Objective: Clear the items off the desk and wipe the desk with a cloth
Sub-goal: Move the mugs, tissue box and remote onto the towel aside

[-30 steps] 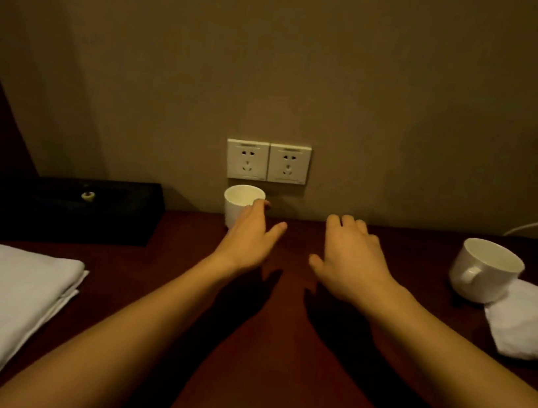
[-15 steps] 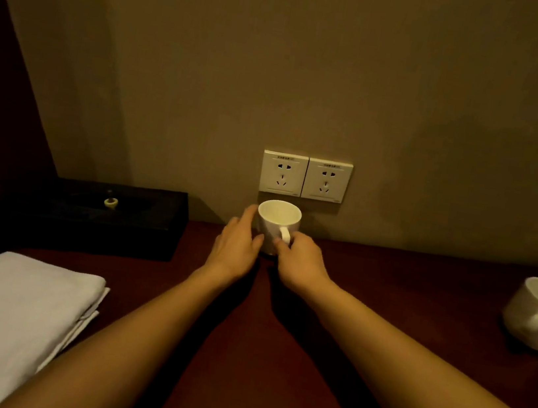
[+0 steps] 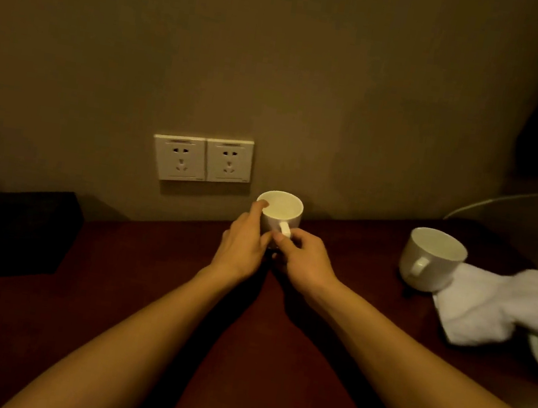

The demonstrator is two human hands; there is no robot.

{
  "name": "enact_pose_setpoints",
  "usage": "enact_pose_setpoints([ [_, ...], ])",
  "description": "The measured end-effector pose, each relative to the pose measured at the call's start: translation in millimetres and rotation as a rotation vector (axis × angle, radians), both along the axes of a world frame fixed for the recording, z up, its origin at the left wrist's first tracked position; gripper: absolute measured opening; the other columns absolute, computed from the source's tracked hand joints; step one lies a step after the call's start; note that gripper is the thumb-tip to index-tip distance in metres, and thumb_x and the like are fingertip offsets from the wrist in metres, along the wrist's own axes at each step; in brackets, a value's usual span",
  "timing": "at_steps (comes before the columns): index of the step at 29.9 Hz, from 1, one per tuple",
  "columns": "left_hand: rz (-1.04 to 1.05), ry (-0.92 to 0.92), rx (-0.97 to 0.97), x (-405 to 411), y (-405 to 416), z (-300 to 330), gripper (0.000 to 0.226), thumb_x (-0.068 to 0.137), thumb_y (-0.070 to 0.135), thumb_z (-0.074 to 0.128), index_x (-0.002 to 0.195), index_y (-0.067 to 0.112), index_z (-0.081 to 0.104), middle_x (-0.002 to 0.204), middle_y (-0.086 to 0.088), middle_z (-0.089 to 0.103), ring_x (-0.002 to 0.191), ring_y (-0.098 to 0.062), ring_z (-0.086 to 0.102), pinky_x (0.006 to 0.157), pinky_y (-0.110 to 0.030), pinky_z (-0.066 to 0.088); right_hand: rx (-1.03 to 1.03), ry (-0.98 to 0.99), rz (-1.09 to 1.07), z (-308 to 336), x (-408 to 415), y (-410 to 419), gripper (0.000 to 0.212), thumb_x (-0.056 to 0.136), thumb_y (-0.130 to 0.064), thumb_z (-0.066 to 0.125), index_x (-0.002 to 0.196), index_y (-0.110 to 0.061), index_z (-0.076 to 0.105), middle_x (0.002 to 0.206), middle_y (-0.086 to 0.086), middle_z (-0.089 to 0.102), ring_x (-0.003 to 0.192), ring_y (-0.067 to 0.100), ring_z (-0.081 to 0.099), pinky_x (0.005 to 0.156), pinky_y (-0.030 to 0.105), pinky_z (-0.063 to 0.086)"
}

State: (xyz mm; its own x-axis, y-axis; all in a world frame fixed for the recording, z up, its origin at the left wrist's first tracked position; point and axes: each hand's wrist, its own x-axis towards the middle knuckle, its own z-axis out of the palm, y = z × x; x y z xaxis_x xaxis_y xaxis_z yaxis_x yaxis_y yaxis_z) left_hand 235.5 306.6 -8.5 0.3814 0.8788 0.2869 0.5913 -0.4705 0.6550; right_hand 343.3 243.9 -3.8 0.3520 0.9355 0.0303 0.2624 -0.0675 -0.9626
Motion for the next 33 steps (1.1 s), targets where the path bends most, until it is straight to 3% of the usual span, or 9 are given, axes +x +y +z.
enact_pose_setpoints([
  [10, -0.202, 0.037, -0.039, 144, -24, -4, 0.058, 0.094, 0.023, 0.051, 0.145, 0.019, 0.025, 0.141, -0.014, 0.043, 0.13, -0.035, 0.04, 0.103, -0.048, 0.033, -0.036, -0.011, -0.207, -7, 120, -40, 0.02, 0.095, -0.027, 0.054, 0.085, -0.02, 0.07, 0.09, 0.006, 0.072, 0.089, 0.028, 0.067, 0.086, 0.056, 0.052],
  [17, -0.229, 0.026, -0.036, 158, -27, -7, 0.063, 0.094, 0.024, 0.051, 0.149, 0.023, 0.019, 0.141, -0.015, 0.044, 0.13, -0.035, 0.04, 0.102, -0.044, 0.033, -0.094, -0.052, -0.213, -7, 133, -45, 0.019, 0.097, -0.033, 0.05, 0.098, -0.019, 0.063, 0.094, 0.004, 0.069, 0.09, 0.022, 0.066, 0.087, 0.05, 0.053],
  [20, -0.222, 0.025, -0.051, 138, -28, 1, 0.074, 0.093, 0.03, 0.054, 0.151, 0.022, 0.009, 0.147, -0.014, 0.038, 0.134, -0.033, 0.036, 0.105, -0.043, 0.032, -0.173, -0.191, -0.22, 2, 119, -55, 0.027, 0.09, -0.036, 0.057, 0.101, -0.011, 0.06, 0.089, 0.007, 0.068, 0.082, 0.022, 0.066, 0.074, 0.044, 0.055],
  [22, -0.198, 0.029, -0.027, 113, -26, 9, 0.08, 0.093, 0.033, 0.055, 0.152, 0.019, 0.004, 0.15, -0.014, 0.033, 0.136, -0.031, 0.034, 0.108, -0.044, 0.032, -0.244, -0.351, -0.198, 15, 100, -64, 0.029, 0.088, -0.038, 0.06, 0.093, -0.009, 0.059, 0.082, 0.006, 0.064, 0.075, 0.02, 0.063, 0.059, 0.033, 0.048],
  [23, -0.174, 0.026, -0.009, 97, -23, 14, 0.08, 0.093, 0.034, 0.055, 0.152, 0.018, 0.003, 0.15, -0.014, 0.033, 0.136, -0.03, 0.034, 0.108, -0.044, 0.032, -0.265, -0.411, -0.197, 24, 87, -67, 0.03, 0.088, -0.039, 0.061, 0.089, -0.011, 0.055, 0.081, 0.005, 0.061, 0.077, 0.021, 0.062, 0.059, 0.032, 0.045],
  [25, -0.118, 0.025, 0.022, 62, -19, 24, 0.08, 0.093, 0.035, 0.054, 0.152, 0.017, 0.003, 0.15, -0.014, 0.034, 0.135, -0.029, 0.036, 0.108, -0.043, 0.034, -0.261, -0.468, -0.195, 41, 59, -69, 0.037, 0.088, -0.044, 0.061, 0.095, -0.01, 0.05, 0.089, 0.006, 0.059, 0.089, 0.027, 0.061, 0.067, 0.032, 0.043],
  [29, -0.014, 0.067, 0.029, -13, -16, 38, 0.079, 0.094, 0.038, 0.053, 0.151, 0.01, 0.006, 0.149, -0.016, 0.033, 0.135, -0.031, 0.036, 0.106, -0.04, 0.034, -0.238, -0.472, -0.093, 57, -2, -55, 0.069, 0.085, -0.05, 0.063, 0.129, 0.0, 0.042, 0.128, 0.017, 0.056, 0.114, 0.031, 0.056, 0.076, 0.03, 0.04],
  [33, 0.098, 0.152, 0.013, -100, -20, 42, 0.077, 0.095, 0.04, 0.05, 0.15, 0.004, 0.009, 0.151, -0.018, 0.029, 0.138, -0.031, 0.031, 0.108, -0.037, 0.028, -0.206, -0.415, 0.051, 59, -70, -36, 0.083, 0.085, -0.053, 0.063, 0.144, -0.005, 0.03, 0.142, 0.013, 0.046, 0.126, 0.028, 0.049, 0.084, 0.029, 0.04],
])
